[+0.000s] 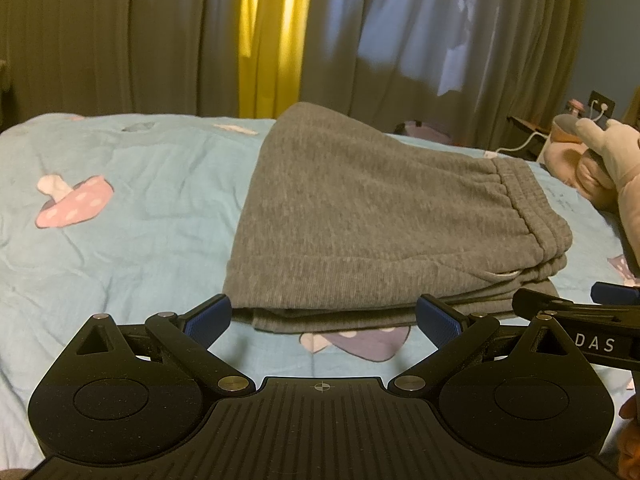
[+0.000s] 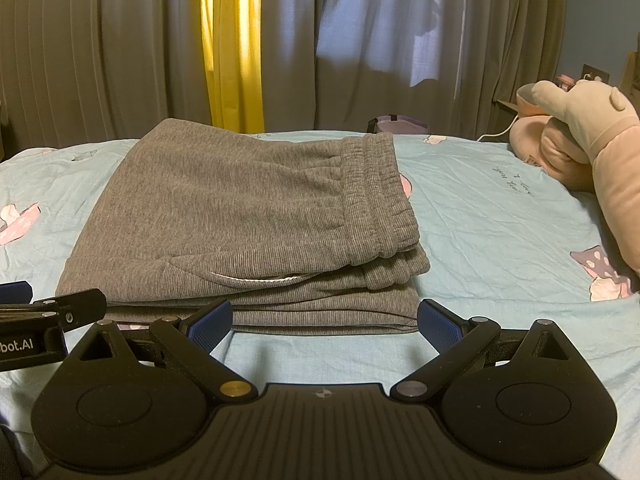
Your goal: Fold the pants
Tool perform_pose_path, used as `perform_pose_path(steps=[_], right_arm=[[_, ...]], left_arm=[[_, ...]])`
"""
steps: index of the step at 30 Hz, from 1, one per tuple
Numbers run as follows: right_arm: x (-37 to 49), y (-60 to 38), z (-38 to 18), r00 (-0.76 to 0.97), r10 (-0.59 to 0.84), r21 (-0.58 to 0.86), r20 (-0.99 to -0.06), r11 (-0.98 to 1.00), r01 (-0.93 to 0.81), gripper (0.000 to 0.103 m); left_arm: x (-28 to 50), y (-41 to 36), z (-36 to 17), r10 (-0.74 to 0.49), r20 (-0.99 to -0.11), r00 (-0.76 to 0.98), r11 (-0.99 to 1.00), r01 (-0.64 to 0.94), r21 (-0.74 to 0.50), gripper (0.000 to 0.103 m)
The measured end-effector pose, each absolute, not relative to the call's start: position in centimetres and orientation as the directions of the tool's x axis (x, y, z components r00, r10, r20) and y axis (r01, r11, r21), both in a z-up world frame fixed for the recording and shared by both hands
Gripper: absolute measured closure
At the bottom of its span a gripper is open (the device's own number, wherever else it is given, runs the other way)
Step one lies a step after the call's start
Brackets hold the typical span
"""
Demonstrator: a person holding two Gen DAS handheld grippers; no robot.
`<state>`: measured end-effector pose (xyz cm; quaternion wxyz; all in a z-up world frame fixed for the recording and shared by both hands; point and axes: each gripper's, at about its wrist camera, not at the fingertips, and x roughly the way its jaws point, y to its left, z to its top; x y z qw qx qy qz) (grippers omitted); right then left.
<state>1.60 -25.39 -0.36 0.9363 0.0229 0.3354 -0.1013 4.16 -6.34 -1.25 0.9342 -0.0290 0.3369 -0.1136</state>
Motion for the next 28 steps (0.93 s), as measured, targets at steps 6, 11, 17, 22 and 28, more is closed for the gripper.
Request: perform_pose_path(steps=[6, 11, 17, 22, 28], right_arm=[[1.59, -25.41, -0.33, 0.755, -0.174, -0.025, -0.633, 0.979, 0.204, 0.004], [1.6, -25.4, -0.32, 0.755, -0.174, -0.025, -0.633, 0.979, 0.204, 0.004], [1.59, -25.39, -0.29, 0.756, -0.173, -0.026, -0.632, 0.979, 0.202, 0.004], [1.62, -25.39, -0.25, 0.755, -0.173, -0.027, -0.632, 0.979, 0.202, 0.004], [1.58, -25.44, -0.26, 0.757, -0.171, -0.025, -0.63, 0.979, 0.2, 0.004]], left_arm=[[4.11, -6.33, -1.22, -0.234, -0.621, 0.748, 0.972, 0.196, -0.13, 0.001], [4.1, -6.32, -1.19, -0.235, -0.622, 0.747, 0.972, 0.198, -0.129, 0.001], [4.05, -6.39, -1.18, -0.232, -0.622, 0.748, 0.972, 0.197, -0.126, 0.001], [4.03, -6.42, -1.18, -0.232, -0.624, 0.747, 0.972, 0.197, -0.125, 0.001], [4.1, -6.48, -1.19, -0.229, -0.625, 0.746, 0.973, 0.199, -0.119, 0.001]])
